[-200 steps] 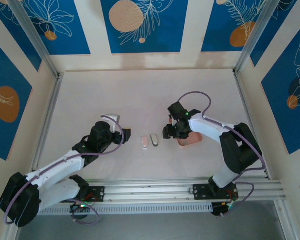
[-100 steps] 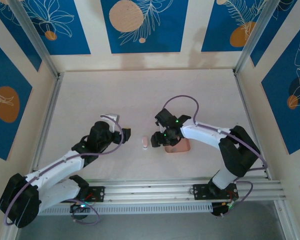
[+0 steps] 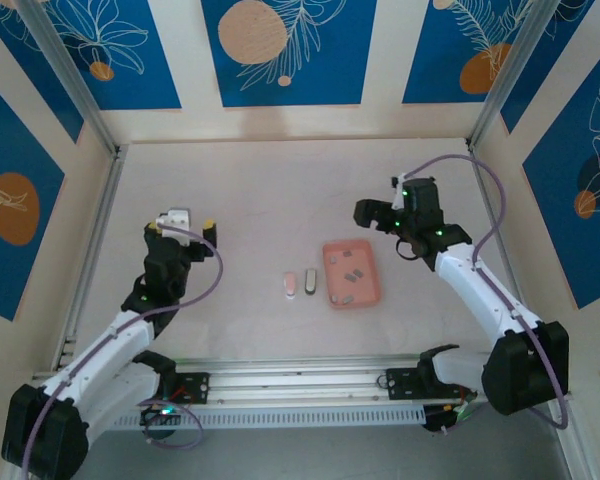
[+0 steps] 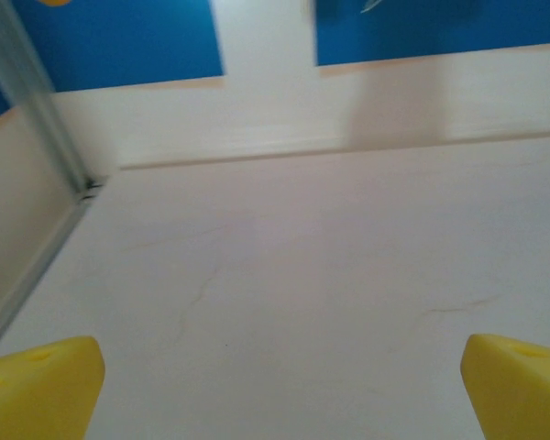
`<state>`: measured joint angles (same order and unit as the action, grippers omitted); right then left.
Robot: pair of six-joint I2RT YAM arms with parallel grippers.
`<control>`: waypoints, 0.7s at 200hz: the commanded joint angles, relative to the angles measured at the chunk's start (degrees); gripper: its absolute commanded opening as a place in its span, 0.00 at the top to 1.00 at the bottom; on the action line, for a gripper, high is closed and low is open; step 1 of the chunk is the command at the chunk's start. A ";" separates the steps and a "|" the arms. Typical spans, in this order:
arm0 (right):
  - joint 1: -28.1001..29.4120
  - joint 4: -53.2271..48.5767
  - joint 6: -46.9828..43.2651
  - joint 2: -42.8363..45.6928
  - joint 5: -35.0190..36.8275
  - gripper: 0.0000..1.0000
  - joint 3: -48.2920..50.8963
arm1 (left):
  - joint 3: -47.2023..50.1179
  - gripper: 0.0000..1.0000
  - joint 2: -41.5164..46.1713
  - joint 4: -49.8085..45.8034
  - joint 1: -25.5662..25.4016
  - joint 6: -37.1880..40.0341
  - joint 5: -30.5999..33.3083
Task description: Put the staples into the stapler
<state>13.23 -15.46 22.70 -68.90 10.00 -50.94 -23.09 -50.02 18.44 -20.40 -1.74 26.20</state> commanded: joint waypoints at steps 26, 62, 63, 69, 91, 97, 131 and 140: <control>-8.18 18.49 -8.88 -0.37 6.19 0.01 10.91 | 9.61 0.00 -14.70 31.99 4.01 7.88 2.43; -13.17 37.26 -13.03 -6.96 5.76 0.01 19.04 | 13.32 0.00 -39.88 59.84 5.71 10.63 -2.35; -13.20 37.97 -13.16 -7.26 5.61 0.01 19.21 | 13.41 0.00 -40.37 61.22 5.81 11.02 -2.85; -13.75 41.33 -13.21 -9.08 4.80 0.01 20.26 | 12.44 0.00 -42.07 61.68 6.27 11.83 -5.48; -16.10 50.25 -13.06 -14.45 -5.08 0.01 22.58 | 11.52 0.00 -43.08 59.66 11.00 6.81 -8.51; -15.55 52.29 -13.82 -15.42 -5.44 0.01 23.16 | 10.70 0.00 -42.52 57.61 11.32 6.31 -8.36; -13.97 61.08 -17.01 -18.43 -8.22 0.01 26.81 | 2.83 0.00 -39.68 37.53 16.25 1.73 -14.70; -14.28 61.20 -16.81 -18.46 -8.81 0.01 26.77 | 3.40 0.00 -39.52 38.53 16.27 1.63 -15.26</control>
<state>-0.91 36.10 8.47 -86.96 5.45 -24.73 -17.91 -90.78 61.34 -5.34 2.63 16.47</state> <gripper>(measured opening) 0.992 0.999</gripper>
